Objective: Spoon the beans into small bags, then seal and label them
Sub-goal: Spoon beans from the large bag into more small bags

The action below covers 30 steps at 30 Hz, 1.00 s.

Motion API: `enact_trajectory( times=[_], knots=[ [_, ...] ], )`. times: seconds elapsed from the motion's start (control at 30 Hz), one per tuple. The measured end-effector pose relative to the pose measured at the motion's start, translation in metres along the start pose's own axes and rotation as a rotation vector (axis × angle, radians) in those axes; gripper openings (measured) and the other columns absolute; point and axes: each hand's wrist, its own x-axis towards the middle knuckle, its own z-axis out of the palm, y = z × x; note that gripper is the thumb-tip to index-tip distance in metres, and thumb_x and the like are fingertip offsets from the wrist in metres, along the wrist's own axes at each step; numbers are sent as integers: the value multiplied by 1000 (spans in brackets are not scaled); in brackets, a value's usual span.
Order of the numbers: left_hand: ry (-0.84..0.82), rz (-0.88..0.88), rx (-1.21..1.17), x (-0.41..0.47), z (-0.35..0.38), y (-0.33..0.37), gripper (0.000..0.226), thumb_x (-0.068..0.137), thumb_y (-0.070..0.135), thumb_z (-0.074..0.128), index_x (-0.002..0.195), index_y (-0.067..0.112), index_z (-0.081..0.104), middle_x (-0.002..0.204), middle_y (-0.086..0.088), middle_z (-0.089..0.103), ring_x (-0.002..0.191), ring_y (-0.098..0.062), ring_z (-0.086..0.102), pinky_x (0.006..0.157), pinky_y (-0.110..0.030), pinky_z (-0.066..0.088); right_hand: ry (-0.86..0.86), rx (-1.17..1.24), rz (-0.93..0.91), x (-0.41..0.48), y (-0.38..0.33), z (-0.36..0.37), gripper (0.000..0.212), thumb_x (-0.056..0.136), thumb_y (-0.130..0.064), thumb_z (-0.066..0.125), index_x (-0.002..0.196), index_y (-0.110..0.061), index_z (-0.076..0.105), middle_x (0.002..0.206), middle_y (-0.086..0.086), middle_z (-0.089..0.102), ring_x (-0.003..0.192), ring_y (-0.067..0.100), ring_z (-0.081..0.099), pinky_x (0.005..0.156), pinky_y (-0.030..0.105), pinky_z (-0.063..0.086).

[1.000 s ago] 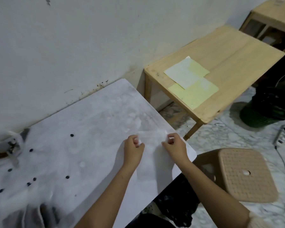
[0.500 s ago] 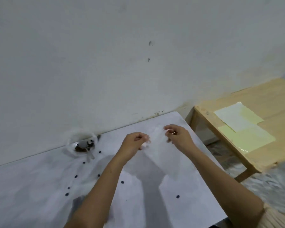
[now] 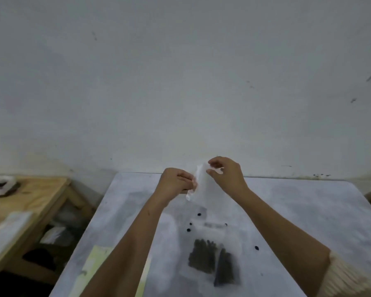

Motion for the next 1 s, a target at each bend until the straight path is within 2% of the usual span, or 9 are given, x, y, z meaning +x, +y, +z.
enact_trajectory(
  times=[0.2,0.3,0.4,0.53,0.63,0.73,0.83,0.9,1.0],
  knots=[
    [139,-3,-80,16,-36,-21,11,70,-2,76,77,6,72,77,-14,72,72,-21,69,71,-28,59,150,-5,-82,3,-25,60,25,87,-13,63,111,-7,60,112,4,56,98,8,50,85,7,32],
    [181,23,-84,21,-41,-25,13,67,-1,79,76,5,72,76,-16,71,70,-23,69,67,-27,58,121,100,-1,5,-33,75,21,85,-24,67,101,-12,63,96,-3,62,83,5,57,71,10,46],
    [174,68,-82,25,-40,-26,15,68,-5,76,70,8,71,77,-20,71,74,-31,70,72,-34,59,69,171,144,8,-37,81,21,79,-33,72,91,-18,64,75,-9,65,69,3,63,62,13,47],
    [136,104,-36,36,-35,-29,19,69,-6,72,68,14,71,75,-16,72,74,-31,71,72,-36,59,69,446,289,11,-36,79,11,81,-15,71,84,-5,67,74,11,67,67,21,66,64,27,58],
    [81,77,-69,43,-32,-34,15,68,-3,76,70,11,71,70,-12,70,68,-25,70,69,-32,59,46,559,313,11,-34,73,12,84,3,57,78,7,67,72,22,64,70,29,65,65,29,59],
    [39,42,-149,49,-29,-43,10,72,0,76,78,4,70,67,-11,67,64,-18,67,63,-24,58,25,463,267,11,-24,68,20,83,7,51,70,8,67,71,21,67,71,28,67,66,26,58],
    [-6,85,-37,53,-20,-51,6,79,-1,70,79,4,68,68,-7,66,60,-13,64,58,-15,52,23,232,258,11,-11,70,19,85,0,59,71,2,72,71,14,71,71,26,69,70,31,59],
    [19,144,53,53,-8,-54,21,81,-8,62,71,11,64,68,-1,63,62,-13,61,59,-14,50,40,72,259,13,1,69,19,80,-1,62,64,2,70,62,14,68,60,24,67,60,30,56],
    [151,126,63,52,7,-56,30,78,-11,57,64,16,57,72,1,62,73,-19,63,68,-25,55,58,-103,248,12,19,61,34,72,3,55,39,-8,55,38,-2,51,36,6,44,43,17,35]
  ],
)
